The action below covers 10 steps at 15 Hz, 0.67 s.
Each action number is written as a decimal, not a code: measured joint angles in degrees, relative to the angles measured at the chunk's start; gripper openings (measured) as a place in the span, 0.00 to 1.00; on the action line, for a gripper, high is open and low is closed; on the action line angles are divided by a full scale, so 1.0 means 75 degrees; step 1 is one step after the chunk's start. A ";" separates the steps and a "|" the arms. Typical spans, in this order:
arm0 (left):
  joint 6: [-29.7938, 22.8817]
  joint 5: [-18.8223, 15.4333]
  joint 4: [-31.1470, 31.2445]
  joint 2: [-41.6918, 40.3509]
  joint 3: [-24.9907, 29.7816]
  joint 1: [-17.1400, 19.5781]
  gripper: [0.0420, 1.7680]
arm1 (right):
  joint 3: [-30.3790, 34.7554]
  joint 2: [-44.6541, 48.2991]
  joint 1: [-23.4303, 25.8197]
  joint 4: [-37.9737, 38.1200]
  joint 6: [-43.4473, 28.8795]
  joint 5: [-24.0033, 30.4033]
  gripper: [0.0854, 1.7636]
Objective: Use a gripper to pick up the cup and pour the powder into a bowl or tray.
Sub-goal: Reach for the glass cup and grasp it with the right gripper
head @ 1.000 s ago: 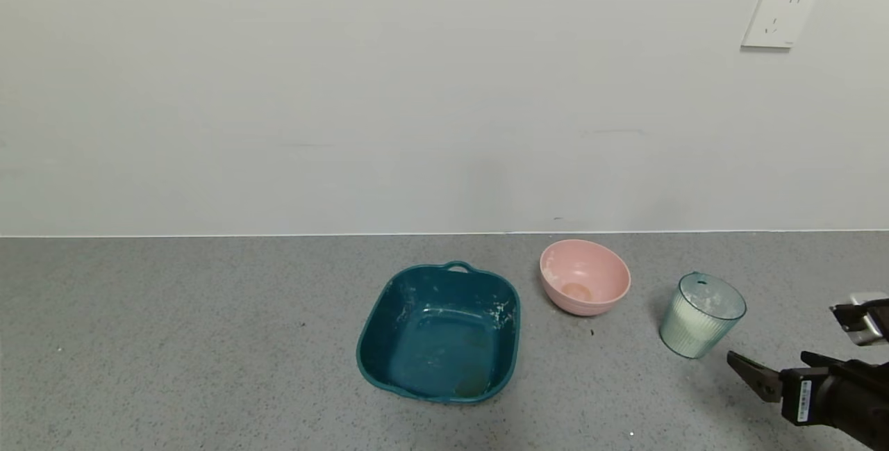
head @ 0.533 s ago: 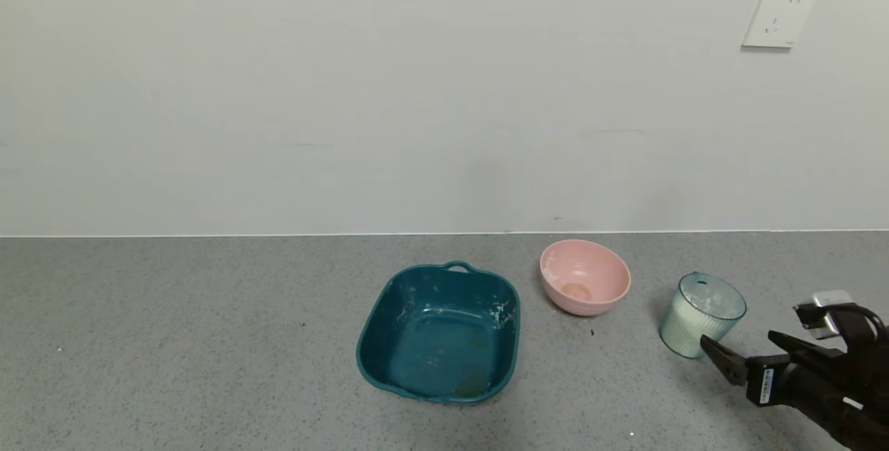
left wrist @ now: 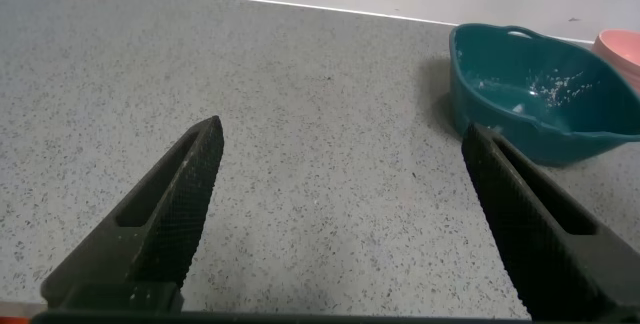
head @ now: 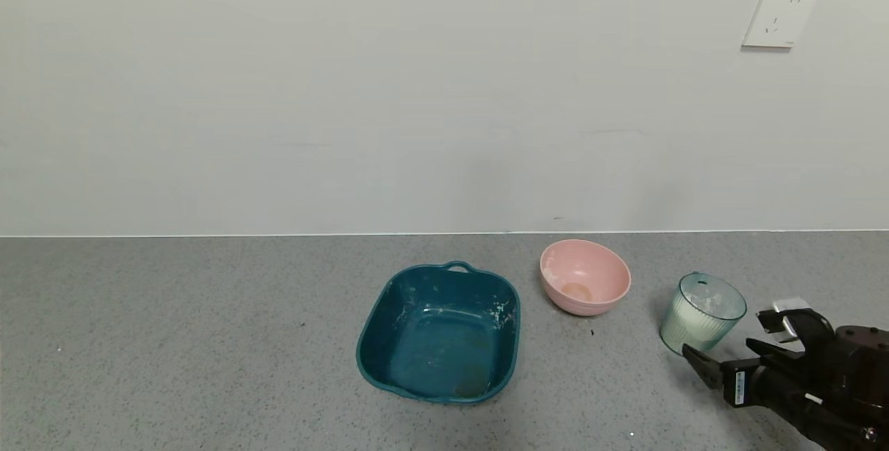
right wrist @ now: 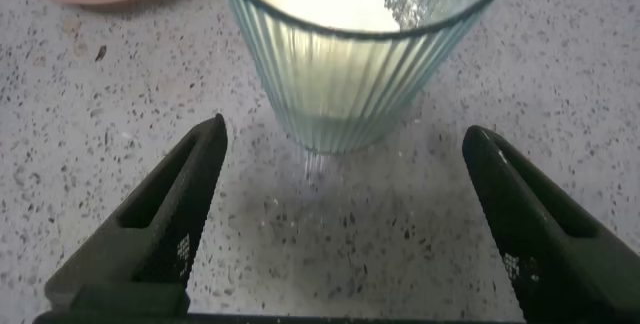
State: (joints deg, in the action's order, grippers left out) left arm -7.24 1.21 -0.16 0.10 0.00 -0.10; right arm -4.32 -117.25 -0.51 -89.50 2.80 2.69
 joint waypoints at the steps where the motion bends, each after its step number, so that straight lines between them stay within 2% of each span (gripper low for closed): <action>1: 0.0000 -0.0003 0.0000 0.0000 0.0000 0.0000 0.97 | -0.0099 -0.0052 0.0000 0.0002 -0.0003 0.0000 0.97; 10: 0.0003 -0.0003 0.0000 0.0000 0.0000 0.0000 0.97 | -0.1019 -0.0623 0.0107 0.0008 0.0239 0.0007 0.97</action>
State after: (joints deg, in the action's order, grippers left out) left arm -7.22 1.18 -0.16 0.10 0.00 -0.10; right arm -11.96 -121.92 0.29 -89.44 4.60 2.74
